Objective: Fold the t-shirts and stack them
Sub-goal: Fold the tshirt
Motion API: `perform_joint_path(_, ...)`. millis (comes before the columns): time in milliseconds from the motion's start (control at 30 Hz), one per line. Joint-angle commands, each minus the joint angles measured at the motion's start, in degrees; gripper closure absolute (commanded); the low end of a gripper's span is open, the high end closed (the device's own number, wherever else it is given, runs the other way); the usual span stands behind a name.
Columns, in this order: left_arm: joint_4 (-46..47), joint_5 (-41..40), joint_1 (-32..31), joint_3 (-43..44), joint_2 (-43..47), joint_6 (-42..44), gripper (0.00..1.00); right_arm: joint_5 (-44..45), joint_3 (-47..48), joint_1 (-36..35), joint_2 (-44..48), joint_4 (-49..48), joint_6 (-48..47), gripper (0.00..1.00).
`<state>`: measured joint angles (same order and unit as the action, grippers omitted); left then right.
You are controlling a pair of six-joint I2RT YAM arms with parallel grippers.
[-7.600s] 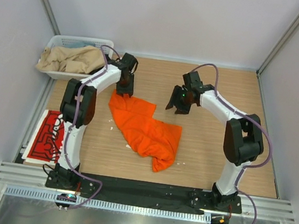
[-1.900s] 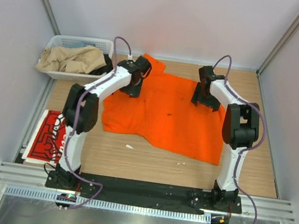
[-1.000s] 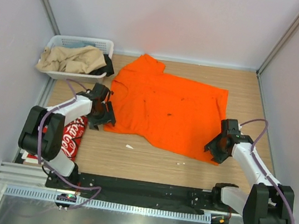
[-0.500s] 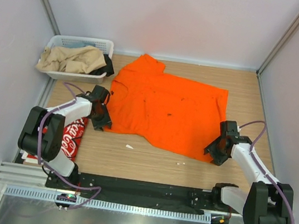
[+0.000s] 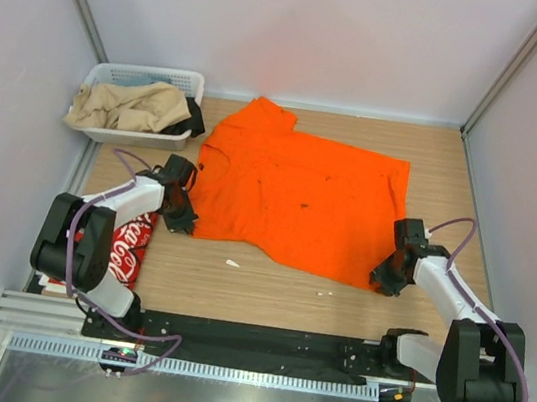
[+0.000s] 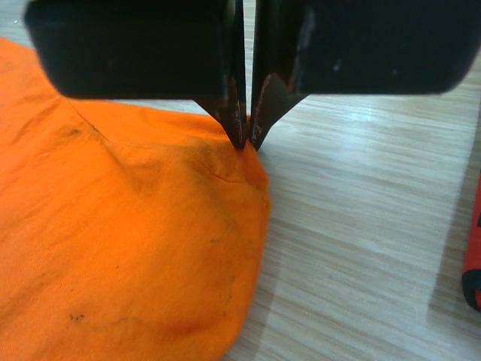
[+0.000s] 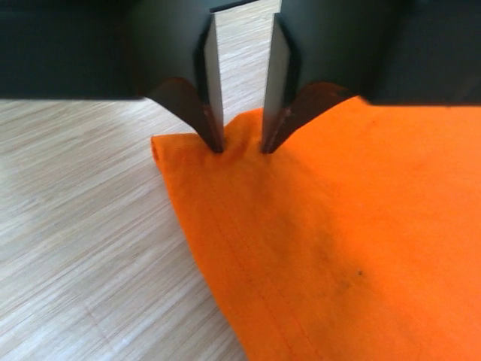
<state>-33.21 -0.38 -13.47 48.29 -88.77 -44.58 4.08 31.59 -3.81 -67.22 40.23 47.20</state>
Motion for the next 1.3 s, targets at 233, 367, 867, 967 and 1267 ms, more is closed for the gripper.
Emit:
perform_joint_path(233, -6.68, -1.29, 0.12, -1.97, 13.35, -0.25, 1.00, 2.17, -1.54, 0.21, 0.86, 0.10, 1.13, 0.99)
perform_joint_path(367, -9.33, -1.46, 0.03, 0.22, 16.00, 1.33, 1.00, 1.72, 3.64, 0.21, 3.50, 4.59, 0.27, 0.99)
perform_joint_path(867, -11.51, -3.21, -1.55, 53.25, -23.27, 7.13, 0.75, 7.09, 34.46, 3.02, -26.62, -4.55, -14.15, 0.69)
perform_joint_path(967, -16.62, -7.34, -1.99, 57.44, -24.88, 8.98, 0.59, 4.89, 39.84, 5.04, -31.91, -0.07, -15.03, 0.47)
perform_joint_path(1267, -5.55, -1.56, -3.05, 30.04, -8.70, 10.56, 0.58, -0.21, 30.12, 4.25, -19.18, 0.64, -14.85, 0.40)
